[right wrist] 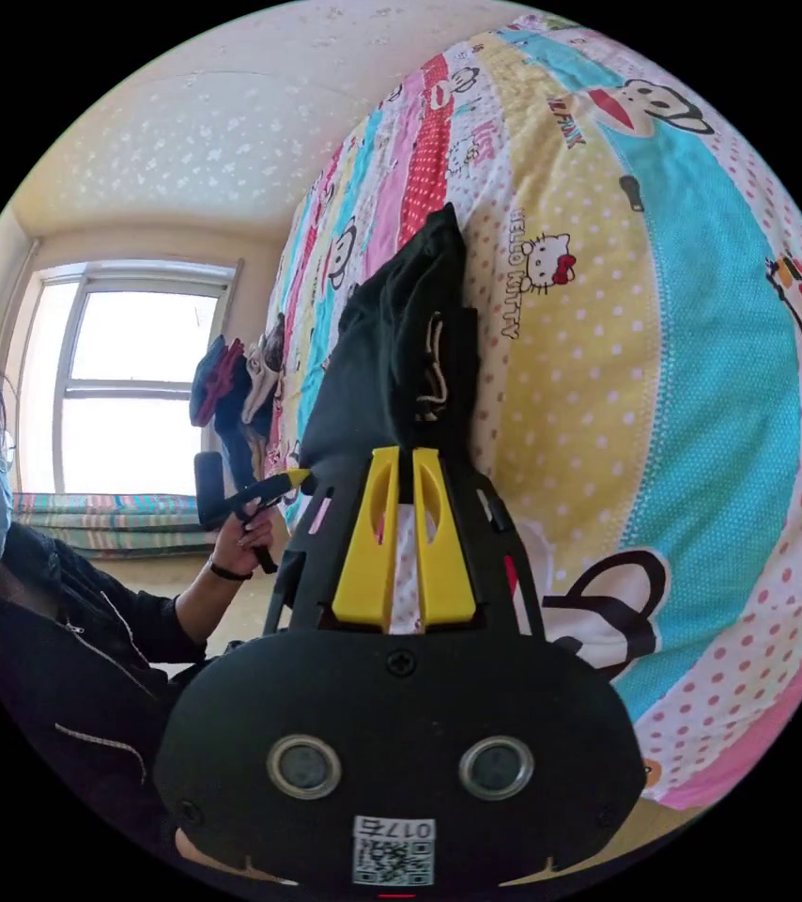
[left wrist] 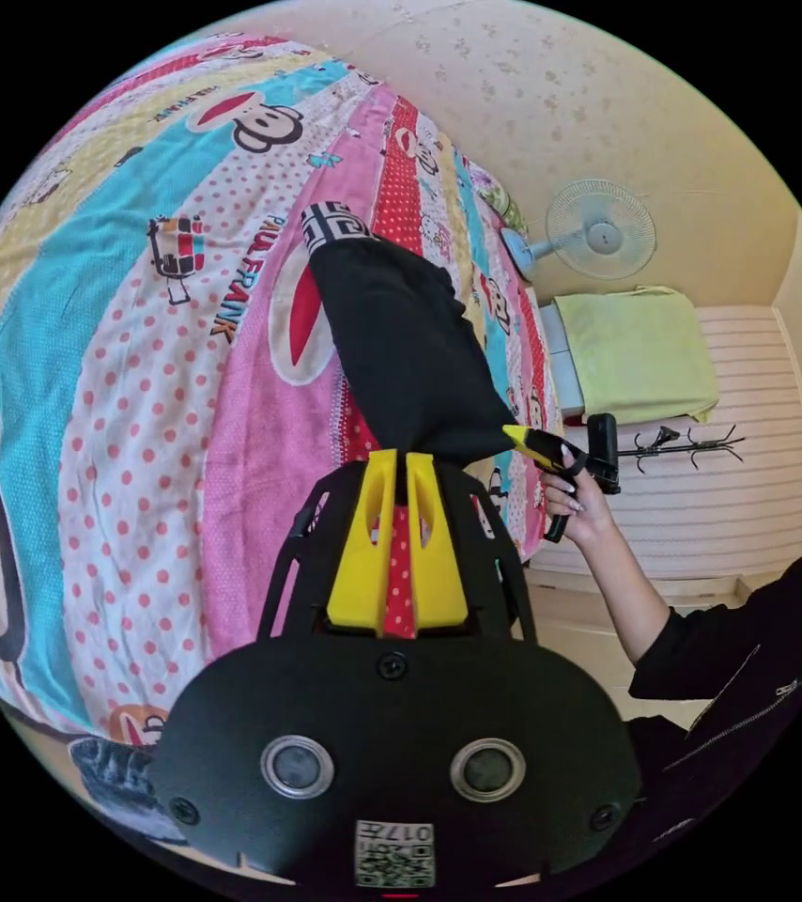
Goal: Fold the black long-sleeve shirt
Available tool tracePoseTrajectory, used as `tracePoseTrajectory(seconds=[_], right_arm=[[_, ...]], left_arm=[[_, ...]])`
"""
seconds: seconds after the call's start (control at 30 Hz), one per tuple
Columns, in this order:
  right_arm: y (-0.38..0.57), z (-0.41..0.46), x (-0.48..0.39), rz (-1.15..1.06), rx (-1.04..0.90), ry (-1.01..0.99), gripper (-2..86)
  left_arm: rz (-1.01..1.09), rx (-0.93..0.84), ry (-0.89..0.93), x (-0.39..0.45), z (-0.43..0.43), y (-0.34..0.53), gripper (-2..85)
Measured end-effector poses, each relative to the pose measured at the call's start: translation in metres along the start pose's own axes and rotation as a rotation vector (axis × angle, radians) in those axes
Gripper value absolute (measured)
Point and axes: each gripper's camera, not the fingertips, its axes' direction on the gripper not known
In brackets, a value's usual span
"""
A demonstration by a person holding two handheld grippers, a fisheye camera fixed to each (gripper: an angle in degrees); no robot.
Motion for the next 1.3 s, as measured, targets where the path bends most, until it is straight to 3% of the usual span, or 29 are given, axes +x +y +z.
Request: tracePoseTrajectory(seconds=[0.07,0.23,0.33,0.47,0.6,0.7,0.87,1.0,1.13,1.3], right_arm=[[0.005,0.024,0.033,0.069,-0.03,-0.031,5.1],[0.029,0.019,0.063,0.215,0.151,-0.408,11.5],[0.054,0.022,0.059,0.25,0.228,-0.416,15.4],[0.081,0.051,0.059,0.293,0.289,-0.414,19.3],[0.087,0.078,0.062,0.337,0.377,-0.421,22.0],[0.084,0.092,0.061,0.343,0.43,-0.395,23.2],[0.084,0.104,0.064,0.383,0.489,-0.463,24.5],[0.089,0.111,0.061,0.399,0.508,-0.494,25.2],[0.089,0.123,0.065,0.406,0.528,-0.503,25.5],[0.085,0.134,0.071,0.449,0.59,-0.557,26.5]], left_arm=[[-0.057,-0.042,-0.01,-0.018,0.014,0.006,0.7],[-0.186,0.02,0.31,-0.063,0.001,0.023,0.2],[-0.141,0.109,0.346,-0.067,-0.024,0.029,3.2],[-0.143,0.155,0.192,-0.068,-0.027,0.023,16.2],[-0.188,0.123,0.311,-0.072,0.0,0.0,18.2],[-0.184,0.108,0.251,-0.06,0.013,-0.017,19.0],[-0.274,0.134,0.195,-0.057,0.011,-0.034,17.5],[-0.35,-0.021,0.404,-0.063,0.018,-0.058,11.7],[-0.368,0.001,0.367,-0.066,0.021,-0.071,11.7],[-0.552,-0.002,0.605,-0.092,0.02,-0.09,4.9]])
